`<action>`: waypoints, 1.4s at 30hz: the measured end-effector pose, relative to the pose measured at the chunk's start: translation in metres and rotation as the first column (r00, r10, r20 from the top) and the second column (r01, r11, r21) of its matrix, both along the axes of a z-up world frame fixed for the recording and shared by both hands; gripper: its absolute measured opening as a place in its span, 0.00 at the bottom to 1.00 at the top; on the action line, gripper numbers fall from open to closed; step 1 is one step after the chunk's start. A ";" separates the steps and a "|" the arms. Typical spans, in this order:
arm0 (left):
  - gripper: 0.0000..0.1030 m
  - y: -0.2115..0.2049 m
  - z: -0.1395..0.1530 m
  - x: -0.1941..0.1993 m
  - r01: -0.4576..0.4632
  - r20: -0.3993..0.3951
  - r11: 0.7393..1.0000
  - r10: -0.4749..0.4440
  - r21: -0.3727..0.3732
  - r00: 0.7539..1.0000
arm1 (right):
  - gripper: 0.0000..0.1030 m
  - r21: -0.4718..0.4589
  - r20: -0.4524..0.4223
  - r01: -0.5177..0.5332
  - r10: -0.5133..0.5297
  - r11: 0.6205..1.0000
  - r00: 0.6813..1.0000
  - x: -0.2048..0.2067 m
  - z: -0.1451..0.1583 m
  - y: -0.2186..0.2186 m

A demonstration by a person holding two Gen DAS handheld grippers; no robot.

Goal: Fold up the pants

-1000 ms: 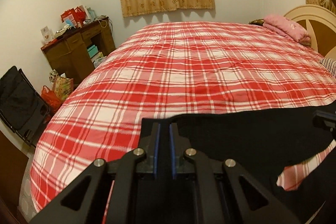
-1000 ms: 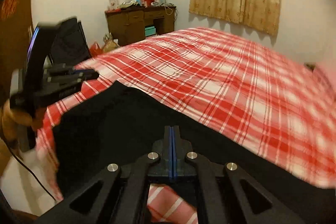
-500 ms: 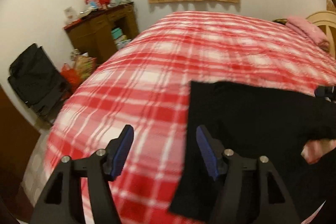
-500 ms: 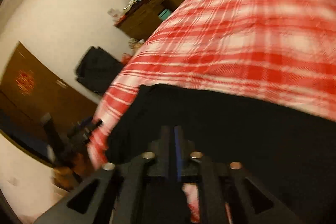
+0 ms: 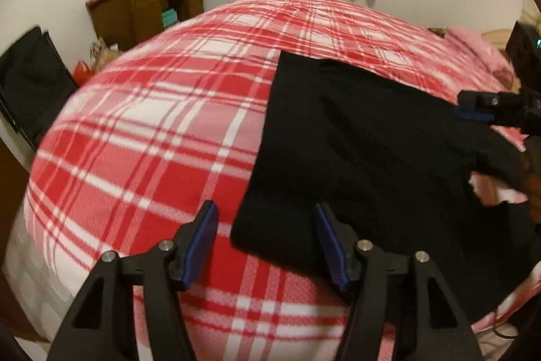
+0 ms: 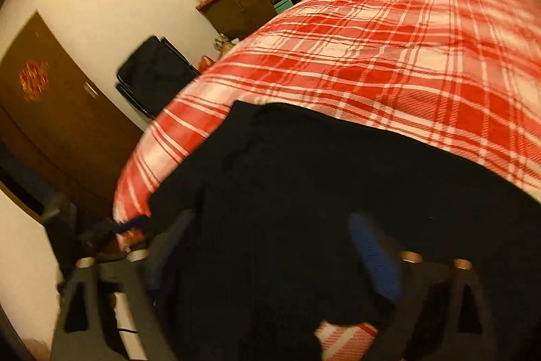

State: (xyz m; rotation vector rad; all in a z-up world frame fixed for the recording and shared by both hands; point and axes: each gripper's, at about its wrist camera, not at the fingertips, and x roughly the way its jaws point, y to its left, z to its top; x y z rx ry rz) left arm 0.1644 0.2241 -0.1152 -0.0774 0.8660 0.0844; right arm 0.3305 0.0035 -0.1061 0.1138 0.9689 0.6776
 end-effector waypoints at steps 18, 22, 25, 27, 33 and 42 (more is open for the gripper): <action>0.44 0.024 0.043 -0.009 -0.165 0.050 0.979 0.160 0.121 0.986 | 0.64 -0.194 0.018 -0.104 0.110 0.976 0.994 0.121 -0.014 0.047; 0.55 0.011 0.049 0.005 -0.097 0.092 0.991 0.088 0.090 0.992 | 0.64 -0.273 -0.012 -0.176 0.179 0.946 0.984 0.127 -0.039 0.071; 0.59 0.000 0.045 0.016 -0.071 0.088 0.997 0.067 0.043 0.994 | 0.45 -0.314 0.069 -0.187 0.219 0.931 0.973 0.114 -0.039 0.076; 0.59 -0.004 0.039 0.023 -0.062 0.074 0.998 0.060 0.031 0.995 | 0.10 -0.307 0.065 -0.199 0.230 0.931 0.971 0.110 -0.036 0.077; 0.59 -0.017 0.024 0.020 -0.022 0.041 0.998 0.025 -0.065 0.999 | 0.04 -0.309 0.170 -0.147 0.206 0.940 0.964 0.080 -0.002 0.074; 0.59 -0.016 0.012 0.000 -0.056 0.040 0.996 0.059 -0.073 0.997 | 0.04 -0.287 0.328 -0.191 0.284 0.939 0.901 -0.060 0.052 0.074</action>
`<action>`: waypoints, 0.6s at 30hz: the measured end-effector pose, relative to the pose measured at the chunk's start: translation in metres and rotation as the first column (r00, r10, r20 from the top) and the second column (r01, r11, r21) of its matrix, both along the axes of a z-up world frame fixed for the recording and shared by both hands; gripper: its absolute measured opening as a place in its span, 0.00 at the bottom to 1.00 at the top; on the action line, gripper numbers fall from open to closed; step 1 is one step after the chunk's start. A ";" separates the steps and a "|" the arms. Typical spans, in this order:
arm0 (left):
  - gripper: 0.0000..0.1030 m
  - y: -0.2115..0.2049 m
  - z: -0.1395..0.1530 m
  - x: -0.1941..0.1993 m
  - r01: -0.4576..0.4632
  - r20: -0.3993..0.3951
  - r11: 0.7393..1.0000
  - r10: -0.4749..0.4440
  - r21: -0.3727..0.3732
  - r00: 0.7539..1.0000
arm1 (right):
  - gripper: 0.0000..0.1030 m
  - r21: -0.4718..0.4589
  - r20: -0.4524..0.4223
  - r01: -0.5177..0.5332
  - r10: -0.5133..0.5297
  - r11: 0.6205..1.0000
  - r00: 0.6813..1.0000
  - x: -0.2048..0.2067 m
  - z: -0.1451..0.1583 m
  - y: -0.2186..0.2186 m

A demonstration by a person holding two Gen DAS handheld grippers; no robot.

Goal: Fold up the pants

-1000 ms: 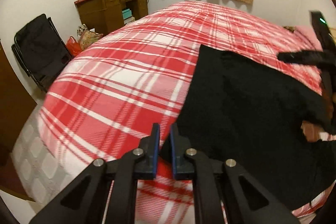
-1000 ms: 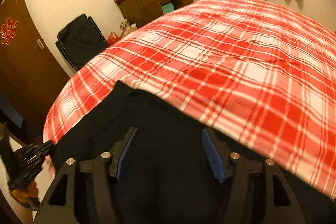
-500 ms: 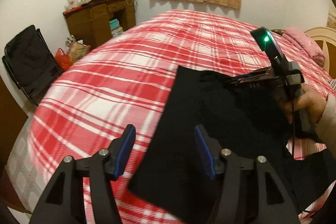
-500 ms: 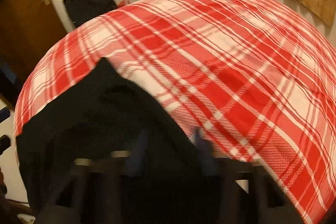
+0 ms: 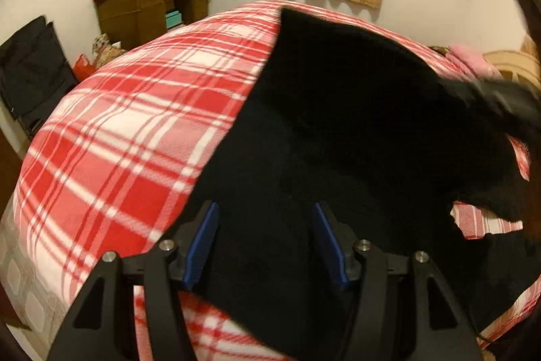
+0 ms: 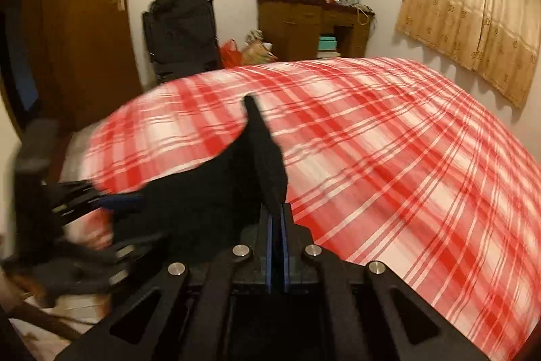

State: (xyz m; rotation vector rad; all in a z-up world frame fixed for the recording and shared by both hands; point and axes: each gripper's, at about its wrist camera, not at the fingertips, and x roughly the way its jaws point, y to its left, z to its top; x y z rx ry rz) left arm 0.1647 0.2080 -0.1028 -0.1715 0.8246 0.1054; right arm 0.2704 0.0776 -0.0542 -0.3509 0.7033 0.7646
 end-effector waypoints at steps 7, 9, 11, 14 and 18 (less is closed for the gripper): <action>0.59 0.025 0.001 -0.040 -0.100 0.014 0.995 0.100 0.024 0.995 | 0.04 -0.054 0.107 -0.002 0.008 0.999 0.994 -0.108 -0.053 0.019; 0.59 0.032 -0.002 -0.049 -0.128 0.006 0.991 0.128 0.032 0.992 | 0.04 -0.092 0.165 0.005 0.010 0.996 0.986 -0.127 -0.068 0.028; 0.59 0.039 -0.006 -0.059 -0.157 -0.002 0.987 0.157 0.023 0.988 | 0.04 -0.118 0.204 0.042 -0.017 0.992 0.979 -0.136 -0.081 0.037; 0.59 0.043 -0.006 -0.068 -0.187 -0.001 0.981 0.188 0.058 0.982 | 0.04 -0.158 0.193 0.057 -0.025 0.986 0.981 -0.134 -0.101 0.045; 0.59 0.051 0.002 -0.070 -0.211 0.025 0.971 0.210 0.110 0.977 | 0.04 -0.173 0.219 0.068 -0.029 0.983 0.975 -0.139 -0.105 0.050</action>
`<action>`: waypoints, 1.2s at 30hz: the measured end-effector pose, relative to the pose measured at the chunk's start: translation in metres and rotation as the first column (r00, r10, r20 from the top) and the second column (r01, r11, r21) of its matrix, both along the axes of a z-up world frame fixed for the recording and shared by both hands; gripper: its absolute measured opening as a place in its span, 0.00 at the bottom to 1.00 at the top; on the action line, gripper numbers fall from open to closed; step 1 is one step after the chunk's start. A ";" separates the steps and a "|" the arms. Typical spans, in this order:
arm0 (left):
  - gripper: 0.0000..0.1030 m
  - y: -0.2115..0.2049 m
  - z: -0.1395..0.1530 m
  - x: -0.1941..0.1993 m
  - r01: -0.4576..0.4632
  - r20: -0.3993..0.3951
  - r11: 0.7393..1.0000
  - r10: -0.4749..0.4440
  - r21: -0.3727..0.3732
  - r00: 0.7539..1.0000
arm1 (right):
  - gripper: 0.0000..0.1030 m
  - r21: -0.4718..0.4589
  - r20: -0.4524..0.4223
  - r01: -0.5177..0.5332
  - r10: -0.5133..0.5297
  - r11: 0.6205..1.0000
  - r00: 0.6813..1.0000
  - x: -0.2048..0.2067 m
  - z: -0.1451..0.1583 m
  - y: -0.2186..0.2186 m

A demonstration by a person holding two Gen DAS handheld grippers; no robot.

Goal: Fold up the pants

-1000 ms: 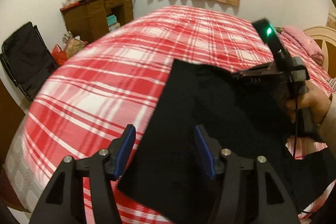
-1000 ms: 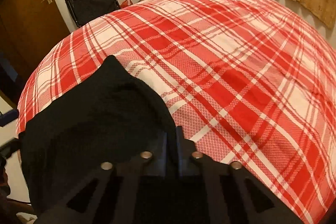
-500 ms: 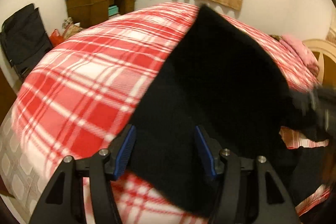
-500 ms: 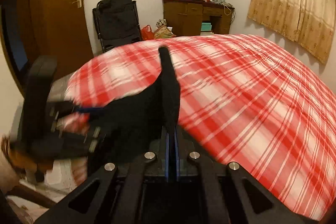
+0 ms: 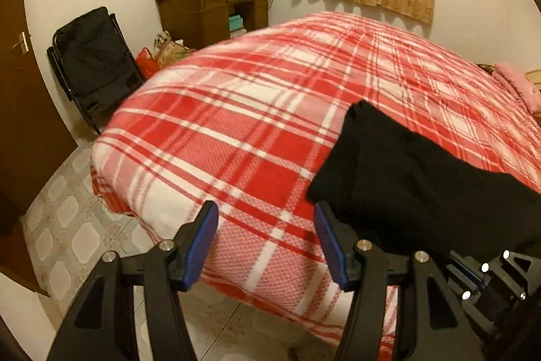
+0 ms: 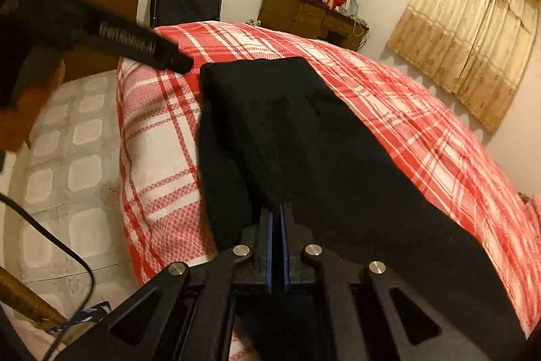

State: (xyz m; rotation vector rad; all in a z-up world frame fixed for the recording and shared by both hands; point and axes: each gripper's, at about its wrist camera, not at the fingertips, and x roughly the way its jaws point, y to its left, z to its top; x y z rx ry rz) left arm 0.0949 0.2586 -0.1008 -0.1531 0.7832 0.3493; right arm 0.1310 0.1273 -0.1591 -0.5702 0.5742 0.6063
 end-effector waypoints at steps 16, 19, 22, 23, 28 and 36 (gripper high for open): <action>0.66 -0.054 0.024 0.039 0.143 0.079 0.989 -0.146 0.041 0.986 | 0.72 0.605 -0.408 0.181 0.106 0.775 0.907 0.033 0.052 -0.113; 0.66 -0.064 0.019 0.039 0.172 0.072 0.985 -0.171 0.002 0.983 | 0.72 0.651 -0.404 0.298 -0.014 0.698 0.915 0.027 0.076 -0.180; 0.66 -0.076 0.023 0.022 0.253 0.124 0.962 -0.240 -0.102 0.963 | 0.72 0.660 -0.396 0.452 -0.234 0.600 0.888 0.017 0.091 -0.261; 0.66 -0.081 0.024 0.017 0.287 0.141 0.949 -0.269 -0.128 0.953 | 0.72 0.670 -0.423 0.514 -0.292 0.536 0.857 0.013 0.091 -0.298; 0.66 -0.130 0.020 -0.002 0.472 0.186 0.856 -0.439 -0.212 0.879 | 0.72 0.667 -0.567 0.709 -0.460 0.229 0.683 -0.007 0.075 -0.430; 0.66 -0.188 -0.005 0.007 0.492 0.092 0.840 -0.485 -0.229 0.870 | 0.72 0.618 -0.687 0.780 -0.412 0.100 0.598 0.005 0.047 -0.479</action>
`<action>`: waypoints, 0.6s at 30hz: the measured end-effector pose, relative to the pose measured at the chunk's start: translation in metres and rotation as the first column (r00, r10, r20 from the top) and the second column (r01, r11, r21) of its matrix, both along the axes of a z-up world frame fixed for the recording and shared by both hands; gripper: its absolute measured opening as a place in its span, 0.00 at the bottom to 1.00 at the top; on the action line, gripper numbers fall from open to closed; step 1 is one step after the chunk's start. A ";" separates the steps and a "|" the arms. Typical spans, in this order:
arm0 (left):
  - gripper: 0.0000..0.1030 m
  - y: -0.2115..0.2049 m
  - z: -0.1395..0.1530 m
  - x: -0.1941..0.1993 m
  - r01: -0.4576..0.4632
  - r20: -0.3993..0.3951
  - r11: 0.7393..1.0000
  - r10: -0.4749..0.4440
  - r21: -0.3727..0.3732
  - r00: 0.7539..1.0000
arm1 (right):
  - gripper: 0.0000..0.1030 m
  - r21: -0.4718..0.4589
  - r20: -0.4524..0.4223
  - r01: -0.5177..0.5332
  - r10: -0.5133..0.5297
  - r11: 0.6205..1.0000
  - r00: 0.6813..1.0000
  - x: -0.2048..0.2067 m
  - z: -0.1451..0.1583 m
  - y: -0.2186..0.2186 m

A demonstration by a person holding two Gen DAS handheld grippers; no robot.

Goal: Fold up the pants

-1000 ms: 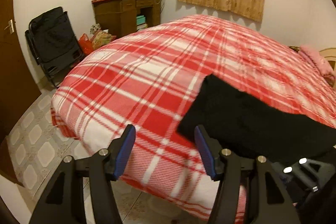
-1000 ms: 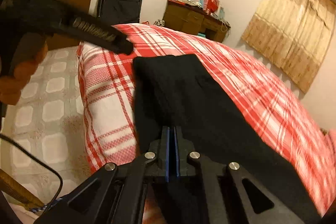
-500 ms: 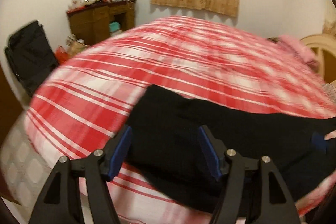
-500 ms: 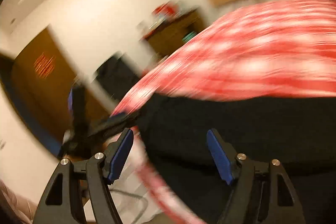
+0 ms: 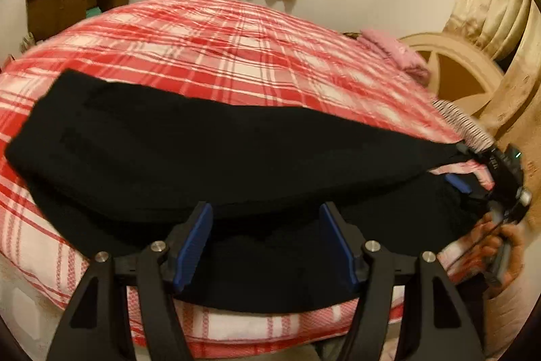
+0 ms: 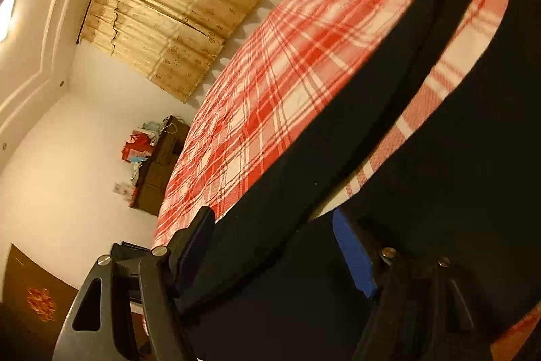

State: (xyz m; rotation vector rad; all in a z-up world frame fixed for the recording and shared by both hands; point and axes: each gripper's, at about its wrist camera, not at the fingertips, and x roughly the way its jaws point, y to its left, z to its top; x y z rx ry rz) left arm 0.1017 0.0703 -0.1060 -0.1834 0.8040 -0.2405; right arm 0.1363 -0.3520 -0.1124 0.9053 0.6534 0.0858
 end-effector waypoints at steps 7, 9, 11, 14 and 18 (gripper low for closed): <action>0.66 -0.016 0.002 0.002 0.030 0.007 1.000 -0.030 -0.007 1.000 | 0.44 0.086 -0.019 -0.001 0.003 0.996 1.000 0.028 -0.026 -0.008; 0.66 -0.020 -0.002 0.003 0.033 0.001 0.999 -0.033 -0.019 0.999 | 0.44 0.097 -0.023 -0.014 0.016 0.995 1.000 0.035 -0.029 -0.006; 0.66 -0.023 -0.006 0.005 0.033 -0.014 0.999 -0.033 -0.024 0.999 | 0.44 0.084 -0.025 -0.023 0.025 0.996 0.999 0.040 -0.028 -0.004; 0.66 -0.030 -0.012 0.005 0.040 -0.044 0.999 -0.041 -0.015 0.998 | 0.44 0.114 -0.054 -0.011 0.018 0.993 0.998 0.041 -0.030 -0.009; 0.78 -0.035 -0.012 -0.005 0.066 -0.044 0.997 -0.067 -0.032 0.997 | 0.44 0.068 -0.064 0.027 -0.022 0.997 0.998 0.019 -0.023 -0.016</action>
